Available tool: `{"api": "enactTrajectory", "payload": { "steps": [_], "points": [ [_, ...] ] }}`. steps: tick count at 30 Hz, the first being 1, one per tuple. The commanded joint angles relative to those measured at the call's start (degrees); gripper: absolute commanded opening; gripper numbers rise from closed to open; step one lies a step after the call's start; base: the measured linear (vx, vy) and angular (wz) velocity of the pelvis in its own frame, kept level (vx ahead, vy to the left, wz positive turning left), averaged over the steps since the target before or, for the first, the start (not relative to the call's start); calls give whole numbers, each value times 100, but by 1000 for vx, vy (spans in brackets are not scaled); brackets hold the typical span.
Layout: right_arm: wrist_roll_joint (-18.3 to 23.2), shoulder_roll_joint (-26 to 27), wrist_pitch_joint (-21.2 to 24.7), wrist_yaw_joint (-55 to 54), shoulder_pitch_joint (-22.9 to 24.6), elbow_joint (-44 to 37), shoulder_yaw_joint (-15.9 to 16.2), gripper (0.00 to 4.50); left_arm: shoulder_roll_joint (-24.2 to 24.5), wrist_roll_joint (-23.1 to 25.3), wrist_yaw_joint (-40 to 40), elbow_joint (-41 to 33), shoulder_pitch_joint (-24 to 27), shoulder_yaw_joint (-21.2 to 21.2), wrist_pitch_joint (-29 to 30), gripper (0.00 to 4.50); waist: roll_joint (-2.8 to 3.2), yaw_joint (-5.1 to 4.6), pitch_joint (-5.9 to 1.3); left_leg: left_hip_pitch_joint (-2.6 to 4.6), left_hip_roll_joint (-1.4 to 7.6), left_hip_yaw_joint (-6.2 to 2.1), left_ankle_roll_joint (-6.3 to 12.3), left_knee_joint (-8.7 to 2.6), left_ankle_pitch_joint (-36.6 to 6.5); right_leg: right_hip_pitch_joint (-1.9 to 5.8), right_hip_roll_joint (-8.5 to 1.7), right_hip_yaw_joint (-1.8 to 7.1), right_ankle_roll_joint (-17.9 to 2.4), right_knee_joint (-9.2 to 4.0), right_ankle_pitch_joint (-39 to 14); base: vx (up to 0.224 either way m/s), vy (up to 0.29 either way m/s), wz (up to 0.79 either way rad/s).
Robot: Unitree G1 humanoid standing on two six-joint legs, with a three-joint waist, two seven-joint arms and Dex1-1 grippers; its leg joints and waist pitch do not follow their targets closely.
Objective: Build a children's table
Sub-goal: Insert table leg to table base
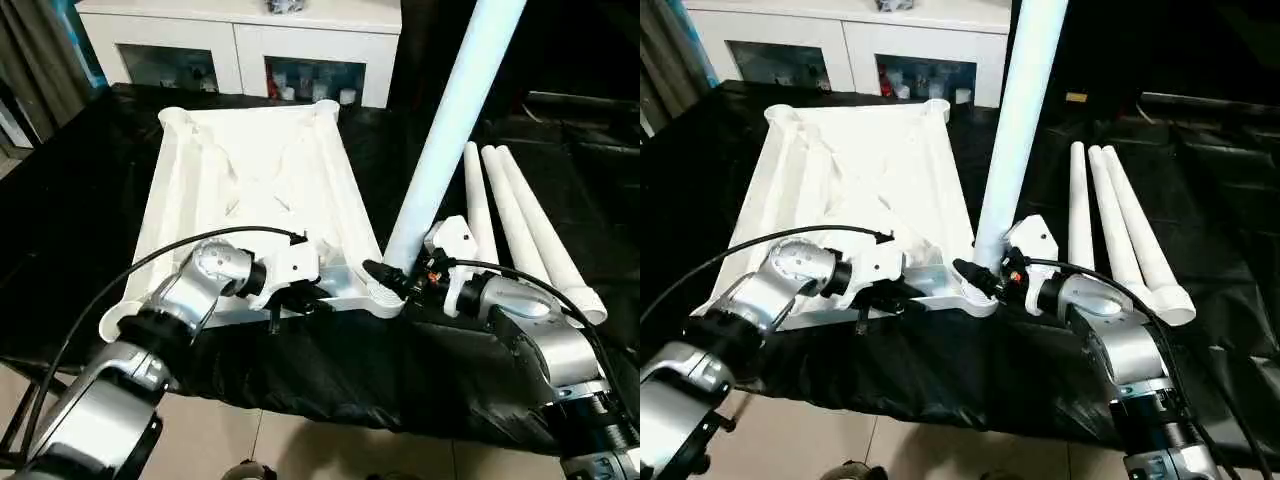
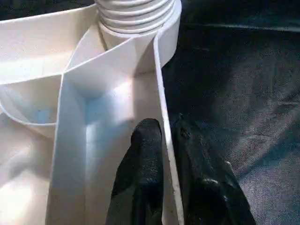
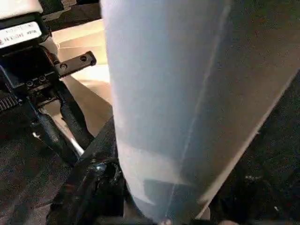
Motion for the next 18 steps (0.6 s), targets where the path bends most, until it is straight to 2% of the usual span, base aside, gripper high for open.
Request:
{"api": "enactTrajectory", "payload": {
  "steps": [1,5,6,7,8,10,12,14,16,18],
  "points": [
    [-203,4,269,102,267,512,276,190,22,9,9,191,-172,117,4,62,58,-25,-230,130,459,-220,-199,-545,-2335,45,-549,289,-1283,-533,-2131,0,0,0],
    [-212,-8,256,108,277,508,262,190,-34,-104,-143,235,-219,230,7,62,69,-20,-230,131,470,-226,-197,-549,-2347,50,-559,293,-1319,-534,-2184,0,0,0],
    [-210,-11,259,107,283,496,262,190,-46,-132,-164,261,-223,251,-14,34,74,-22,-228,129,471,-225,-196,-552,-2349,51,-557,291,-1326,-534,-2177,0,0,0],
    [-205,-15,266,111,292,481,262,190,-66,-196,-214,279,-216,290,-33,34,94,-18,-227,128,474,-230,-206,-555,-2375,51,-561,292,-1331,-532,-2175,0,0,0],
    [-205,-23,266,114,302,473,261,190,-85,-250,-255,307,-208,332,-63,27,76,-25,-224,130,477,-228,-209,-562,-2399,48,-555,291,-1335,-535,-2161,0,0,0],
    [-204,-33,266,120,318,461,262,190,-106,-313,-290,334,-191,387,-96,22,79,-19,-225,143,475,-219,-210,-556,-2425,38,-556,294,-1346,-540,-2168,0,0,0],
    [-203,-41,265,125,336,448,266,190,-106,-374,-291,285,-135,439,-105,1,66,-17,-222,131,477,-222,-194,-559,-2391,47,-563,300,-1334,-540,-2198,0,0,0],
    [-203,-47,260,129,348,440,267,190,-106,-391,-305,244,-93,472,-131,0,64,-14,-226,121,480,-222,-172,-561,-2310,53,-565,299,-1326,-537,-2165,0,0,0],
    [-205,-50,258,142,349,440,268,190,-95,-394,-338,178,-21,493,-95,0,53,-20,-234,91,484,-220,-128,-568,-2126,79,-561,295,-1351,-512,-1928,0,0,0],
    [-207,-40,260,146,341,449,271,190,-62,-367,-357,116,90,461,-102,0,53,-22,-235,97,488,-203,-96,-562,-2062,78,-559,295,-1428,-497,-1745,0,0,0]
  ]
}}
